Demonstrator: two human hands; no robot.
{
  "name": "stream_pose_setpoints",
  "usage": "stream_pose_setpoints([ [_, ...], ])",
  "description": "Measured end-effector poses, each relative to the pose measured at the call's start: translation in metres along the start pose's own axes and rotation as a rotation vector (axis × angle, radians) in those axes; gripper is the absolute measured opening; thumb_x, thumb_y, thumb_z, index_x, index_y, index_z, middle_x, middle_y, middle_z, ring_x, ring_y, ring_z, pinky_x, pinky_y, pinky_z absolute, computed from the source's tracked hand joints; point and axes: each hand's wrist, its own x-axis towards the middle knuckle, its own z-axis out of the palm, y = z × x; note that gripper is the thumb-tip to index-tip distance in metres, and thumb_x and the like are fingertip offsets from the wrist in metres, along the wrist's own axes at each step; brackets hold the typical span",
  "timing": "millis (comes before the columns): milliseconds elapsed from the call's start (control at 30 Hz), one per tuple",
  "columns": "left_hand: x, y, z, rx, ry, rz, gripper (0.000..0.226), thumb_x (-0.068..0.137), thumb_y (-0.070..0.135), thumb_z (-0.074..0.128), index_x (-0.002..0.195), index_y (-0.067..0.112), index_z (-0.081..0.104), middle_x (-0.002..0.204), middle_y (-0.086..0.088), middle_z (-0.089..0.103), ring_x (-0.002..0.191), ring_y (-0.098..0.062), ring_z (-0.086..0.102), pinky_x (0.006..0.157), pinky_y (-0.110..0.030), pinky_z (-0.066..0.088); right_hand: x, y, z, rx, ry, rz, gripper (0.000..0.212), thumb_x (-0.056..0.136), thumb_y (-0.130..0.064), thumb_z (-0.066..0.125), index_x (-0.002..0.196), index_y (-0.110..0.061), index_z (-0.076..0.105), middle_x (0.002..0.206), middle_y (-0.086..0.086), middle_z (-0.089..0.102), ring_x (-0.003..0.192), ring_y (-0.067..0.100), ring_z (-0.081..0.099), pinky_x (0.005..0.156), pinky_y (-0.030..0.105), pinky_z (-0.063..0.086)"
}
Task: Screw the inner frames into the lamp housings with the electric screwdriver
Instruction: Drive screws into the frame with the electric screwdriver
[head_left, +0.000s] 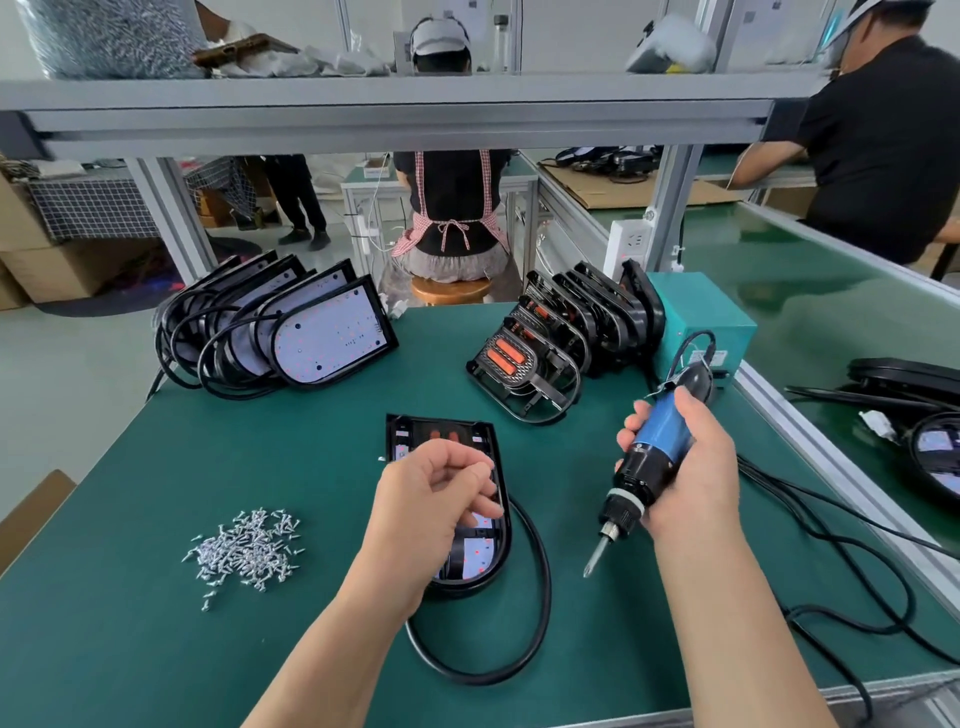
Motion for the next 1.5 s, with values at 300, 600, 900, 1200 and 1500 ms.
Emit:
stream_pose_setpoints([
  [300,-0.008,-0.002,0.007,-0.002,-0.086,-0.047,0.018,0.098,-0.001,0.059,0.089,0.008,0.071,0.071,-0.001,0.073,0.062,-0.013,0.071,0.054,-0.016,0.049,-0.008,-0.002,0.019,0.332,-0.283,0.022,0.026,0.083,-0.042,0.068,0.100,-0.022,0.068,0.074,-0.008,0.051,0.060,0.009,0.049,0.059,0.023,0.033],
  [600,-0.006,-0.007,0.005,-0.137,-0.090,-0.125,0.018,0.099,-0.001,0.057,0.093,0.007,0.072,0.078,-0.007,0.076,0.070,-0.017,0.073,0.059,-0.018,0.053,-0.017,-0.005,0.041,0.383,-0.229,-0.094,0.042,0.078,-0.033,0.080,0.117,-0.025,0.066,0.079,-0.004,0.058,0.066,0.012,0.054,0.069,0.029,0.039],
  [900,-0.007,-0.003,0.005,-0.324,-0.101,-0.183,0.015,0.100,0.000,0.056,0.095,0.002,0.071,0.078,-0.010,0.074,0.068,-0.017,0.071,0.060,-0.019,0.054,-0.026,0.002,0.048,0.367,-0.103,-0.243,0.017,0.089,-0.013,0.073,0.094,-0.016,0.057,0.072,-0.003,0.056,0.058,0.010,0.054,0.063,0.022,0.048],
  [1200,-0.009,-0.001,0.006,-0.397,-0.075,-0.209,0.013,0.100,0.000,0.056,0.095,0.000,0.069,0.077,-0.010,0.073,0.065,-0.014,0.070,0.058,-0.018,0.054,-0.033,0.000,0.055,0.337,-0.074,-0.325,0.015,0.092,-0.012,0.071,0.084,-0.017,0.059,0.068,-0.004,0.056,0.054,0.009,0.053,0.060,0.022,0.049],
  [1500,-0.012,-0.004,0.018,-0.508,0.044,-0.199,0.012,0.098,-0.001,0.057,0.096,-0.001,0.068,0.076,-0.010,0.073,0.065,-0.014,0.071,0.058,-0.018,0.054,-0.037,0.008,0.056,0.293,-0.065,-0.349,0.010,0.091,-0.014,0.072,0.091,-0.018,0.062,0.072,-0.004,0.055,0.058,0.010,0.053,0.063,0.023,0.051],
])
